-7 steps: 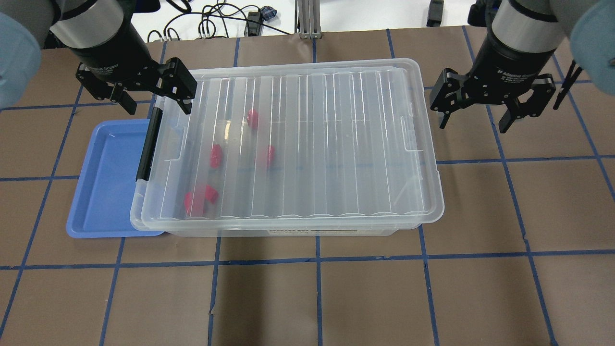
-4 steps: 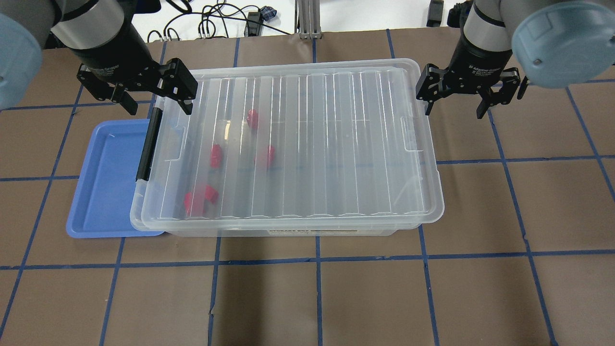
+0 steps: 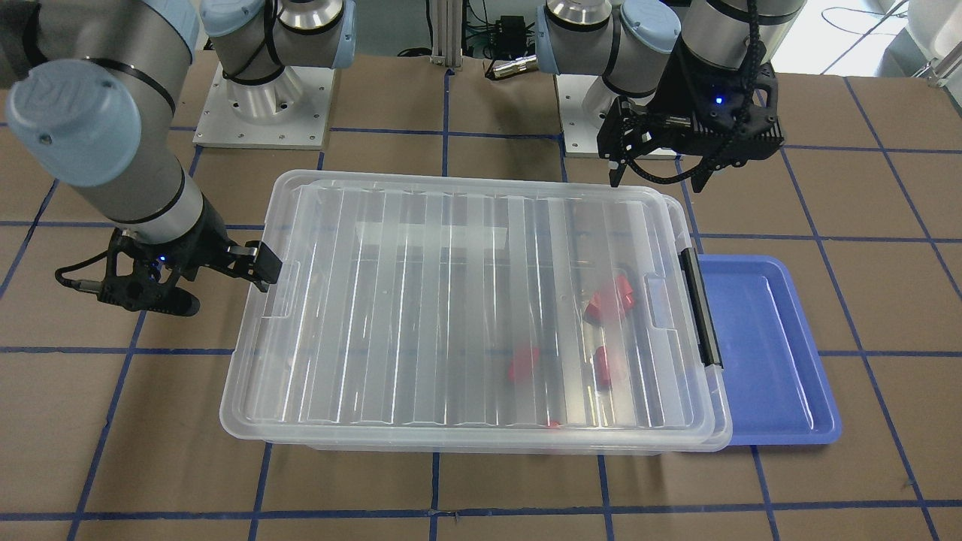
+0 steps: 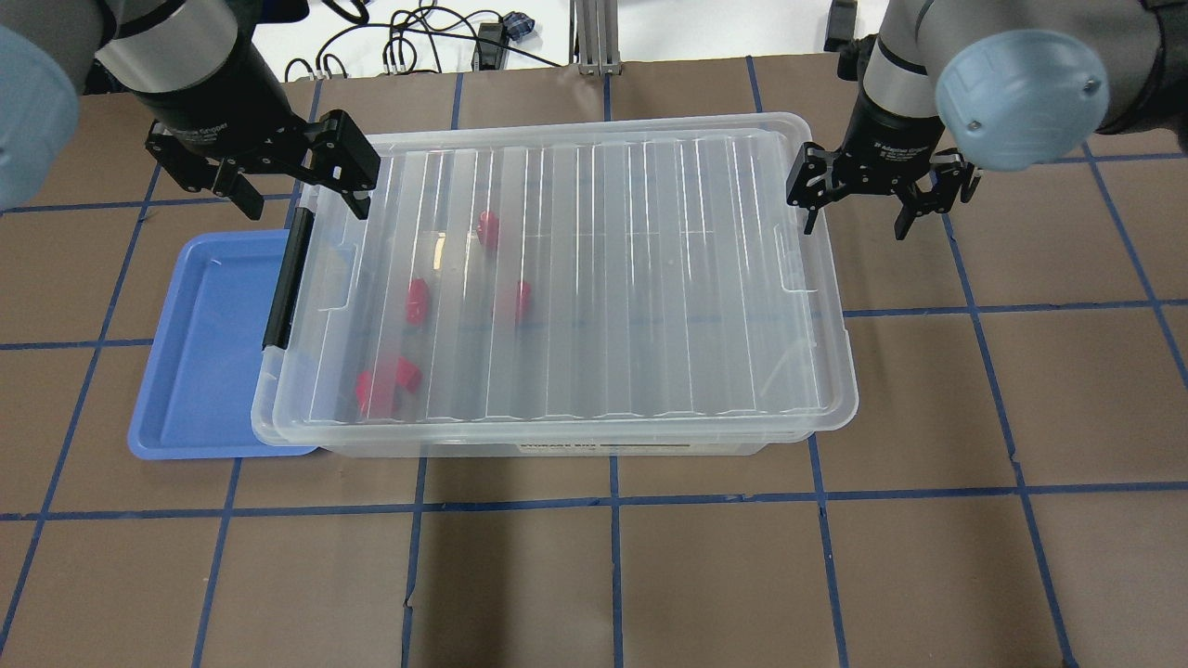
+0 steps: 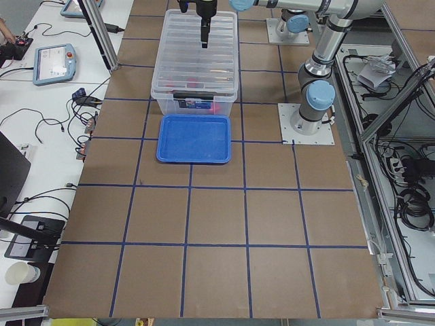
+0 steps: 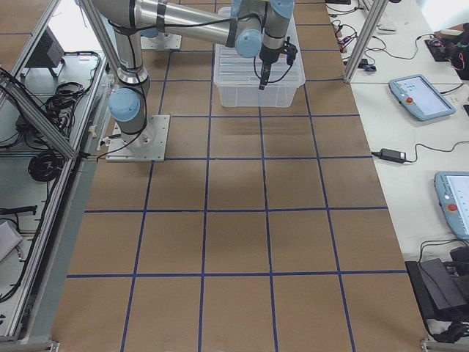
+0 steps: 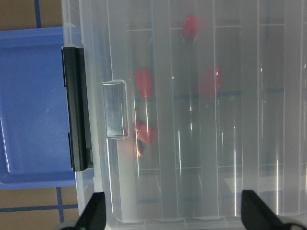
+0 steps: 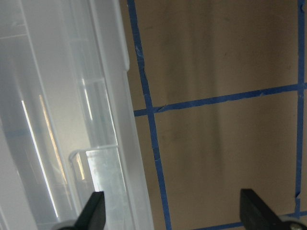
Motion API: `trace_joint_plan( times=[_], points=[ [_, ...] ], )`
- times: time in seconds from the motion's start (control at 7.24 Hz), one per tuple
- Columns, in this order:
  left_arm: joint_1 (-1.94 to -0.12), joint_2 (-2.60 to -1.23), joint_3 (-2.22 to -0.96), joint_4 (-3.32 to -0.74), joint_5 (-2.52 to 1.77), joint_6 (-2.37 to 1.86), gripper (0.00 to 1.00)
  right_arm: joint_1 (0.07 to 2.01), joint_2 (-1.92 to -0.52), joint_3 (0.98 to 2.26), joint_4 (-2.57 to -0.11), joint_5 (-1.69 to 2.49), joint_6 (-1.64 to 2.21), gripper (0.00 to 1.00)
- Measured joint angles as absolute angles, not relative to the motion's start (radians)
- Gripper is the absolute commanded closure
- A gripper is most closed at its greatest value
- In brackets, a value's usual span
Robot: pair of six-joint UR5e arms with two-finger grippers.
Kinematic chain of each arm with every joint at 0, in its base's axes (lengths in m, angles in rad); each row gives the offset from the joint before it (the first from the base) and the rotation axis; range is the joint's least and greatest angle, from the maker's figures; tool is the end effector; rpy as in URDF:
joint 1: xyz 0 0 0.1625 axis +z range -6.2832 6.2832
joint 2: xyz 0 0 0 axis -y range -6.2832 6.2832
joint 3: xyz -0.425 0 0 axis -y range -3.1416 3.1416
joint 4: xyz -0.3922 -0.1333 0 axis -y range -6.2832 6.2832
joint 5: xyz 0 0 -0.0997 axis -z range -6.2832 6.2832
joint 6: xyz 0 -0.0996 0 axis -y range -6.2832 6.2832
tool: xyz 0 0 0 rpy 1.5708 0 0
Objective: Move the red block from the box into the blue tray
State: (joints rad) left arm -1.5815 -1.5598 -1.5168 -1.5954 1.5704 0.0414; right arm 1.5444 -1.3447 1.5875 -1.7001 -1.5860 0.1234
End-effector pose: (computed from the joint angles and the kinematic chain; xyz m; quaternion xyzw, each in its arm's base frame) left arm -0.1386 -0.4889 0.5175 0.0260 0.9995 -0.0202 0.0001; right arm 0.1169 -0.5670 0.3722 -0.0743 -0.9956 -0.0563 0.0103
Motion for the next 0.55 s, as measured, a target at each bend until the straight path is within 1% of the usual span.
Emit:
trace_joint_plan(
  times=[0.55],
  points=[
    [-1.582, -1.561, -1.517, -1.594, 1.569, 0.041, 0.00, 1.540, -1.304, 1.589, -1.723, -1.588, 0.105, 0.00]
  ],
)
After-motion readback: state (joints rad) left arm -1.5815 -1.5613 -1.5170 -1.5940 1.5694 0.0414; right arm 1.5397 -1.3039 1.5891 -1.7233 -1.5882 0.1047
